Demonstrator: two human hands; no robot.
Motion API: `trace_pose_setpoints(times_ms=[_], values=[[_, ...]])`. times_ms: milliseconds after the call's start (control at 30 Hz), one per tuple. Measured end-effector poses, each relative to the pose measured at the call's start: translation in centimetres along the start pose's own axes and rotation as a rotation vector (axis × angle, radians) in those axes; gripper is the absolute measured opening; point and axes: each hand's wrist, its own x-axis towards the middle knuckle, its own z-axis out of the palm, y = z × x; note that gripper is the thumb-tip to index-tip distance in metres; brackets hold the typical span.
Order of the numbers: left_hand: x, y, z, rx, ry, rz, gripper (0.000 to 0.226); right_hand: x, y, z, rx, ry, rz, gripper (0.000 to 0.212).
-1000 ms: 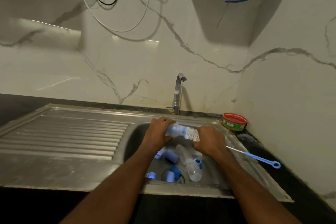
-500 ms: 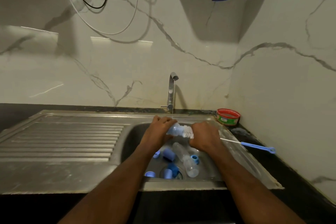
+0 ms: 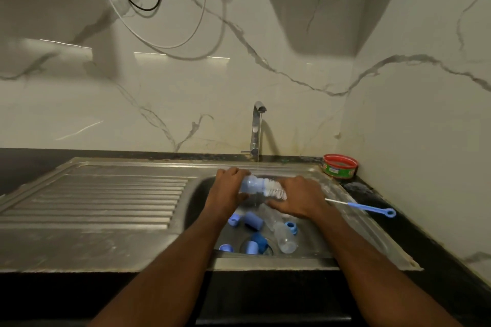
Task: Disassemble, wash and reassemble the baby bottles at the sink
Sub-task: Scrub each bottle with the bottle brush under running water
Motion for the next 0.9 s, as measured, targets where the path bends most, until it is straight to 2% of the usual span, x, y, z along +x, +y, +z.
trace_pose_setpoints(times_ms=[100, 200, 267, 367, 433, 500, 567, 667, 733, 800, 867, 900], values=[[0.1, 0.5, -0.7, 0.093, 0.071, 0.047, 0.064, -0.2, -0.7, 0.6, -0.027, 0.056, -0.149, 0.044], [0.6, 0.1, -0.7, 0.222, 0.106, -0.029, 0.094, 0.1, -0.1, 0.4, -0.157, 0.179, -0.282, 0.034], [0.6, -0.4, 0.2, 0.139, 0.046, -0.002, 0.113, 0.1, -0.3, 0.6, -0.292, 0.193, -0.335, 0.029], [0.2, -0.7, 1.0, -0.219, -0.198, 0.078, 0.103, -0.1, -0.2, 0.3, -0.309, 0.227, -0.235, 0.031], [0.0, 0.1, 1.2, -0.232, -0.276, 0.121, 0.089, -0.1, 0.4, 0.2, -0.253, 0.186, -0.093, 0.032], [0.1, 0.7, 1.0, -0.14, -0.229, 0.14, 0.069, 0.0, 0.7, 0.3, -0.232, 0.094, 0.0, 0.034], [0.4, 0.3, 0.4, -0.05, -0.112, 0.12, 0.063, 0.0, 0.2, 0.2, -0.205, 0.07, -0.039, 0.039], [0.3, -0.6, -0.1, 0.127, 0.016, 0.068, 0.094, -0.6, -0.7, -0.1, -0.161, 0.049, -0.209, 0.038], [0.2, -1.2, 0.1, 0.135, 0.024, 0.049, 0.115, -0.8, -1.2, -0.7, -0.158, 0.062, -0.28, 0.036], [0.0, -1.2, 0.4, -0.069, -0.129, 0.07, 0.125, -0.7, -1.3, -0.4, -0.198, 0.087, -0.241, 0.036], [-0.3, -0.6, 0.6, -0.256, -0.35, 0.128, 0.115, -0.4, -0.5, 0.0, -0.236, 0.119, -0.083, 0.034], [-0.3, -0.3, 0.9, -0.28, -0.395, 0.16, 0.105, -0.3, 0.1, 0.1, -0.24, 0.11, -0.003, 0.034]])
